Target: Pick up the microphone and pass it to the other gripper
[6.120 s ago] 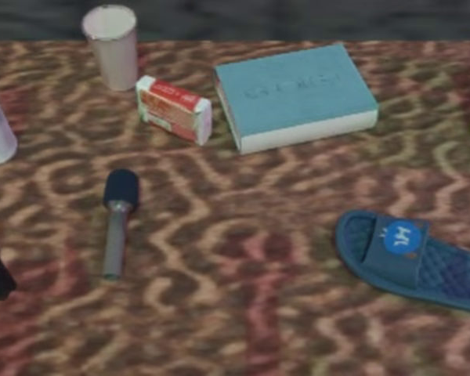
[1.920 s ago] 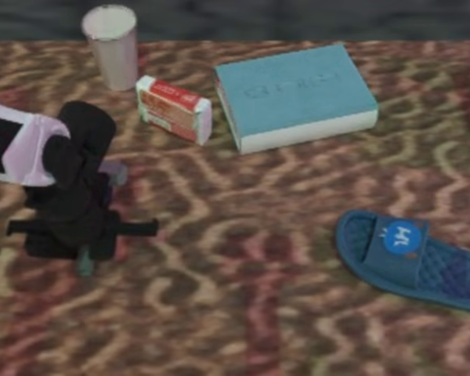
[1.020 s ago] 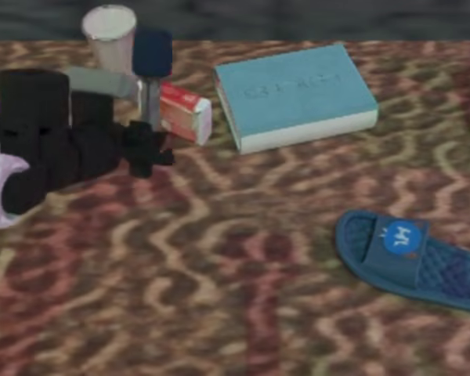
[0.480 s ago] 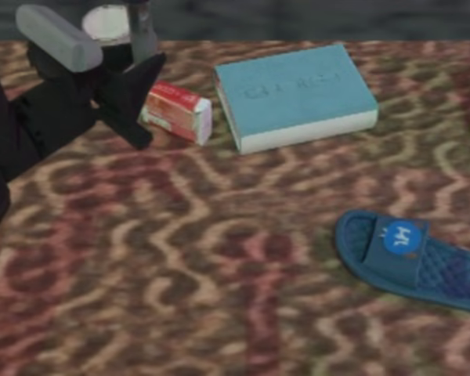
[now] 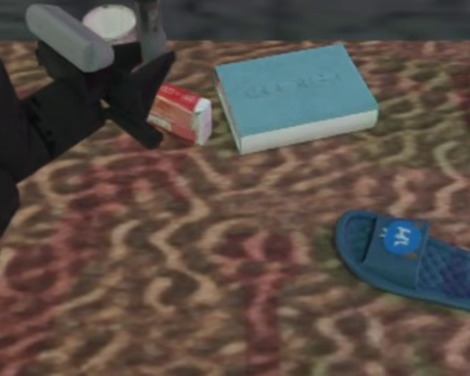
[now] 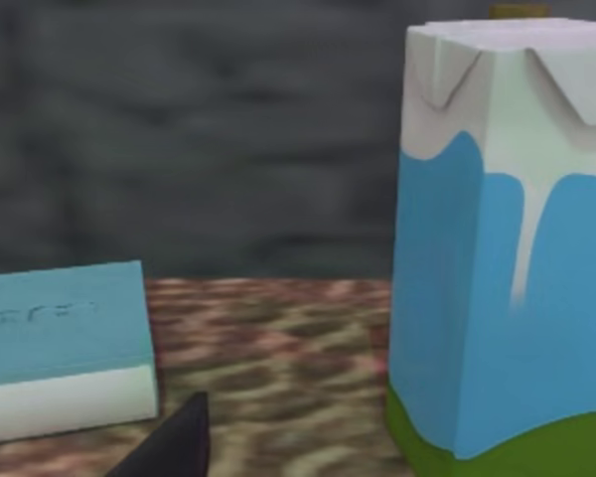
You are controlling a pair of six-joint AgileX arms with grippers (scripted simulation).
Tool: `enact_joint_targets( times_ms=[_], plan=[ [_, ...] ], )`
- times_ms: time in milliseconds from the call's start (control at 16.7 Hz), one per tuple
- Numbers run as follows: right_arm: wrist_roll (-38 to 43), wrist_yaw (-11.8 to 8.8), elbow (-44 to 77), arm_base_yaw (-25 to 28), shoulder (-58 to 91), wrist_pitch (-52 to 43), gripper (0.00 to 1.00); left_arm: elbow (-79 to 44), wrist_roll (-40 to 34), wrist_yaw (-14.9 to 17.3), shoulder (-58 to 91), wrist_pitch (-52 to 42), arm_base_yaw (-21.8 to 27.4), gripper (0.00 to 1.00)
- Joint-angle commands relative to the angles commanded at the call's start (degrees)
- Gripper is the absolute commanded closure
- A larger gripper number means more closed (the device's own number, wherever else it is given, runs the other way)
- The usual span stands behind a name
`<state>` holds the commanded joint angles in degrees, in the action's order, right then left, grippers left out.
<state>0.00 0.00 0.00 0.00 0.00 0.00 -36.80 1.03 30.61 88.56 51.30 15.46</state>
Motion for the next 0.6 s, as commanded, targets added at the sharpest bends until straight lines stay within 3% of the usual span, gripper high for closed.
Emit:
enact_joint_targets(
  times_ms=[480,600],
  plan=[
    [0.0,0.0,0.0,0.0,0.0,0.0,0.0,-4.27,-0.23,-18.6,2.17,0.12,17.51,1.0],
    [0.0,0.0,0.0,0.0,0.0,0.0,0.0,-4.89,-0.26,-21.35,2.33,0.04,20.23,1.0]
  ],
)
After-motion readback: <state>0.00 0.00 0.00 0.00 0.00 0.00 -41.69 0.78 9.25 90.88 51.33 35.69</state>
